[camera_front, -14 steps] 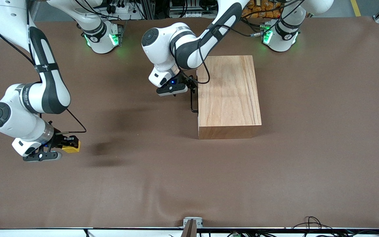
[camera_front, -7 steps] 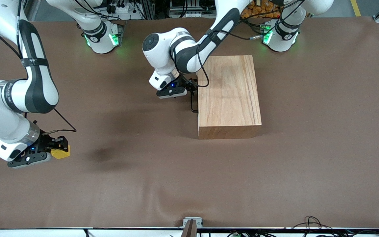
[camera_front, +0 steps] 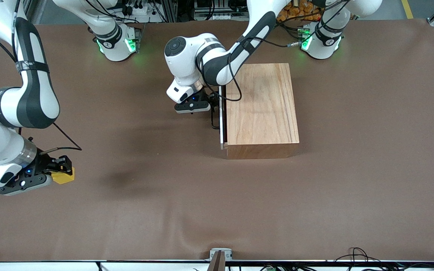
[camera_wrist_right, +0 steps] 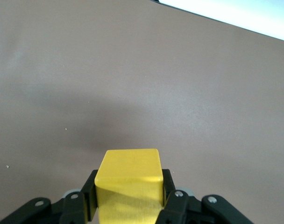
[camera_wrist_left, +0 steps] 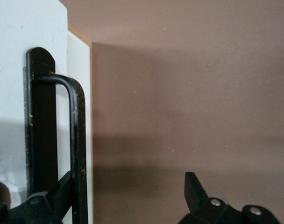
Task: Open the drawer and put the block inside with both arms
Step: 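Pull the drawer open by its handle with the left gripper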
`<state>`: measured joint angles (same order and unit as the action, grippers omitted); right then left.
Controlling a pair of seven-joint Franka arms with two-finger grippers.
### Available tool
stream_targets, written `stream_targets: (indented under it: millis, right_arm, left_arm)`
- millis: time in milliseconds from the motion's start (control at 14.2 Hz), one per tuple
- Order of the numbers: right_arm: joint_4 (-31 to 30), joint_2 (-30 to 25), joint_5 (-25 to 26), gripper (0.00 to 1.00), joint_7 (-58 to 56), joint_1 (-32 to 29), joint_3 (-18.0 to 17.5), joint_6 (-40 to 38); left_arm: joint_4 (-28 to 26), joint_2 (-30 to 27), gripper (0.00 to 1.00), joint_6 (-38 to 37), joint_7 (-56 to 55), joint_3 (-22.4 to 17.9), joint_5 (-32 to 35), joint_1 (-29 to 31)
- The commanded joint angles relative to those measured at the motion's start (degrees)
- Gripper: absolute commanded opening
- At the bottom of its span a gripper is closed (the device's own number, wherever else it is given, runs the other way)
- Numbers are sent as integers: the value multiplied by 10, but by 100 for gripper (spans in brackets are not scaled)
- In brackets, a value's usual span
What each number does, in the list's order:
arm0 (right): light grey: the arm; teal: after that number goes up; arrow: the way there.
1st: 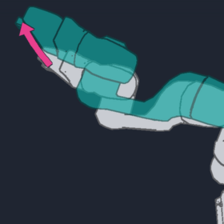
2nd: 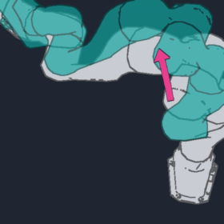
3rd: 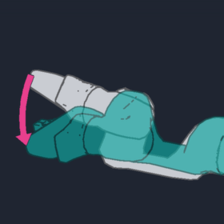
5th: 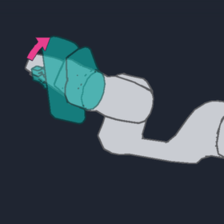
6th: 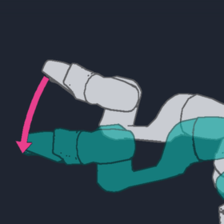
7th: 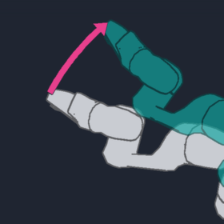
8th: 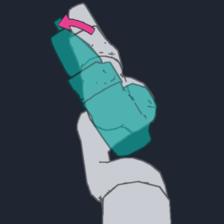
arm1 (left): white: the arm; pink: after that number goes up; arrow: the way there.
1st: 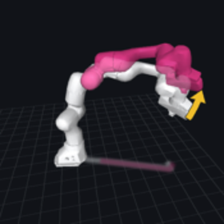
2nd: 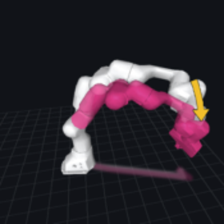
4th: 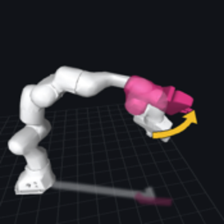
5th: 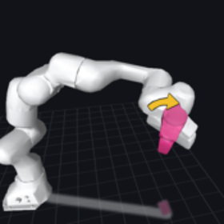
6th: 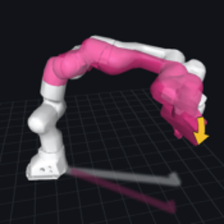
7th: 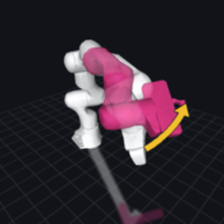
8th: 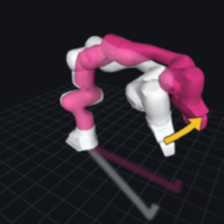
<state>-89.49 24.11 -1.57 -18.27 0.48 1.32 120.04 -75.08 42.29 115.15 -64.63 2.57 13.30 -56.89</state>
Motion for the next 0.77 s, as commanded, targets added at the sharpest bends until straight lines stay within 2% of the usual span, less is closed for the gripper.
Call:
stream_targets:
  millis: [0,704]
  right_arm:
    - [18,8,-4,17,-13,-9,-4,-9]
    - [99,37,-4,17,-22,-7,-5,-67]
  left_arm:
    - [12,6,100,36,11,1,-10,1]
    - [13,23,100,163,8,10,-13,-5]
